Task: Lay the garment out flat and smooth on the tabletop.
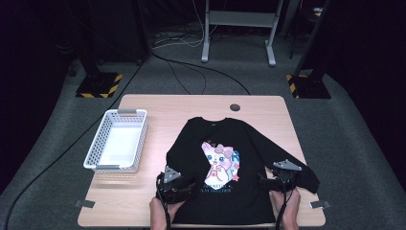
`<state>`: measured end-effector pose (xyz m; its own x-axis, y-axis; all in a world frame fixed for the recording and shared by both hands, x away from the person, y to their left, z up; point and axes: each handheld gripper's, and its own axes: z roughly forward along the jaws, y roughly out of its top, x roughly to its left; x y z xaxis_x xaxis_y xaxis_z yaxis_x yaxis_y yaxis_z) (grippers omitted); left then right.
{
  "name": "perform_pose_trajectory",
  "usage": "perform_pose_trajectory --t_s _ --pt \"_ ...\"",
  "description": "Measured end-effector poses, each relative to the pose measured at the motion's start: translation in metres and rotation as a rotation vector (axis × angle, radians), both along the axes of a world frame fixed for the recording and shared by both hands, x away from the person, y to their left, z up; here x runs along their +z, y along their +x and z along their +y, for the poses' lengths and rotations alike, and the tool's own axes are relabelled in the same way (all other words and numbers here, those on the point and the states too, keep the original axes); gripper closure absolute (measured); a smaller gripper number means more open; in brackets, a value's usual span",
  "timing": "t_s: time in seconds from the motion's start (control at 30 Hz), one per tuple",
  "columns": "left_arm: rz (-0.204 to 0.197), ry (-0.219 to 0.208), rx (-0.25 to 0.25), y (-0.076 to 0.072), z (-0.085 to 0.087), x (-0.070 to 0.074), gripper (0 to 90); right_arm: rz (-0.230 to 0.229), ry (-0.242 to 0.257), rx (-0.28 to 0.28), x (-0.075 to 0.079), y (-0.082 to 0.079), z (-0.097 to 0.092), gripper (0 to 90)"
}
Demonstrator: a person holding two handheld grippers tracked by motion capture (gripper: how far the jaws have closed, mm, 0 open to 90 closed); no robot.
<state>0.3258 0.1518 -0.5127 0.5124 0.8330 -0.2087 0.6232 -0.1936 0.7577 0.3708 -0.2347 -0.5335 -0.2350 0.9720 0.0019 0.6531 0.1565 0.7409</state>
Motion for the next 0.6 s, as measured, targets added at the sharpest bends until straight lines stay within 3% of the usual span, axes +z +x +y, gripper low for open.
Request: perform_pose_trajectory --t_s 0.07,0.13,0.2,0.3,0.33,0.47,0.6 --pt "0.000 0.016 -0.015 0.000 -0.004 0.000 36.6 -0.001 0.000 0.000 0.000 0.000 0.000 4.8" --pt "0.000 0.041 -0.034 0.001 -0.011 -0.001 40.3 -0.002 0.000 0.000 0.000 0.000 0.000 4.9" --pt "0.004 0.074 -0.056 0.003 -0.021 -0.003 56.2 -0.002 0.000 0.000 0.000 0.000 0.000 5.0" --pt "-0.024 0.099 -0.087 0.003 -0.030 -0.003 81.4 -0.003 0.001 -0.002 0.000 0.000 0.000 5.7" --pt "-0.034 0.102 -0.088 0.002 -0.030 -0.002 84.2 -0.004 0.001 -0.003 0.000 0.000 0.000 5.9" --pt "-0.059 0.039 -0.029 -0.002 -0.006 0.005 85.8 -0.005 0.001 -0.003 0.000 0.000 0.000 5.9" --pt "-0.094 -0.059 0.103 -0.011 0.039 0.012 85.7 -0.005 0.001 -0.003 0.000 0.000 0.000 5.9"
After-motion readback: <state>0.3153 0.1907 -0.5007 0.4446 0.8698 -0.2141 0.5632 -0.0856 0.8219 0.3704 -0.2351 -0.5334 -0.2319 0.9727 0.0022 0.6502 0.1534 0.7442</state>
